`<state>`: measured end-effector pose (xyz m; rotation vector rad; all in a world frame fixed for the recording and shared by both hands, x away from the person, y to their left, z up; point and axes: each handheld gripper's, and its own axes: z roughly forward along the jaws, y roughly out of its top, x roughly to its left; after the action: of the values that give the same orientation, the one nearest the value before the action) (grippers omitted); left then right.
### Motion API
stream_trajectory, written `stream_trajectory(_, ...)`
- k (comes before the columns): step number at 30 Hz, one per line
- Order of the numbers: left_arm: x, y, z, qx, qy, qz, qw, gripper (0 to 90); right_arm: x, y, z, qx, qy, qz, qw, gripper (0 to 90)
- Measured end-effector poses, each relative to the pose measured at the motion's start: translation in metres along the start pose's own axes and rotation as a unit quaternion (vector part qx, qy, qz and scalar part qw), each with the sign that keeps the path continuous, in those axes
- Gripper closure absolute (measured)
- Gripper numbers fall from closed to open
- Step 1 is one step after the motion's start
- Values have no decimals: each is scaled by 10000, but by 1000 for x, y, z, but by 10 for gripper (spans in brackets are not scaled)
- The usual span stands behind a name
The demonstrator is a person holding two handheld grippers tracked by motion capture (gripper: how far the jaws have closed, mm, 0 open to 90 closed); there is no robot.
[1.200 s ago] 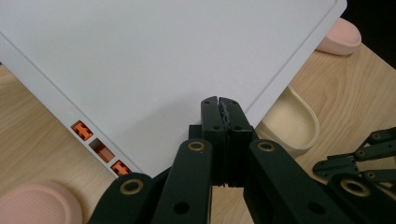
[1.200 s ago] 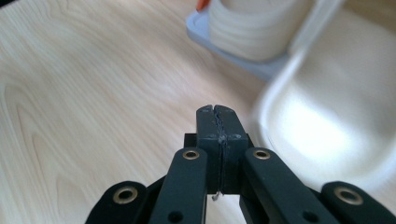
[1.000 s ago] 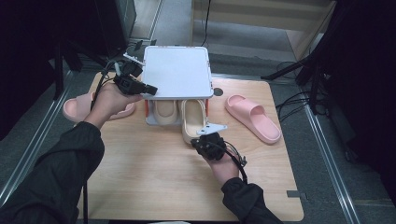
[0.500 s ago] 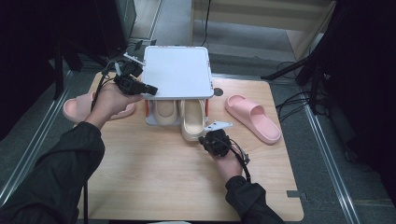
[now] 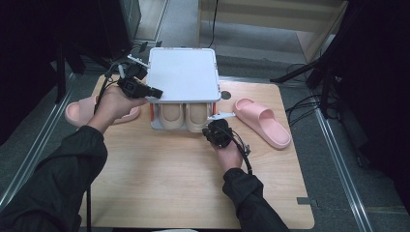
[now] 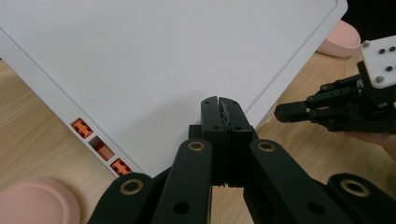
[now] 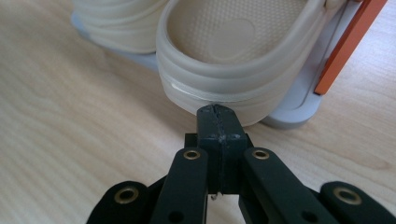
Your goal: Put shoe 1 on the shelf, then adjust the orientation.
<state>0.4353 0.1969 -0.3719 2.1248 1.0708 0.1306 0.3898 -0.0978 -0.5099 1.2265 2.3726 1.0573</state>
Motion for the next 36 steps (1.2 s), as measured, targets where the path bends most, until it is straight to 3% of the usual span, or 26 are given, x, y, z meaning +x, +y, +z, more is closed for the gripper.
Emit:
stream_trajectory(4,-1,1,0,19,31,10,10000,895,-4,3,5,-53,32,171,9998,900)
stream_trajectory(14,1,0,-1,17,-52,-72,10000,895,-5,8,8,-33,-34,96,9999,887)
stream_trajectory(17,2,0,-2,-16,-59,-61,10000,868,-7,5,-1,-93,73,51,9999,879)
stream_trajectory(19,5,0,-2,-29,-297,-202,9994,741,-8,2,-11,-106,169,42,9998,858)
stream_trajectory(22,3,2,-5,57,-188,-236,9995,672,-9,-3,-28,-155,359,-63,9992,803)
stream_trajectory(25,1,-1,-7,29,-250,-360,9990,583,-11,-13,-45,-144,662,-178,9975,705)
stream_trajectory(28,-1,-3,-11,32,-192,-366,9991,537,-15,-26,-58,-48,738,-422,9964,664)
stream_trajectory(33,-7,-6,-23,-30,-84,-312,9995,477,-20,-41,-72,-11,1009,-376,9942,589)
stream_trajectory(36,-9,-9,-31,-37,-60,-313,9995,463,-20,-46,-80,-30,1055,-375,9937,571)
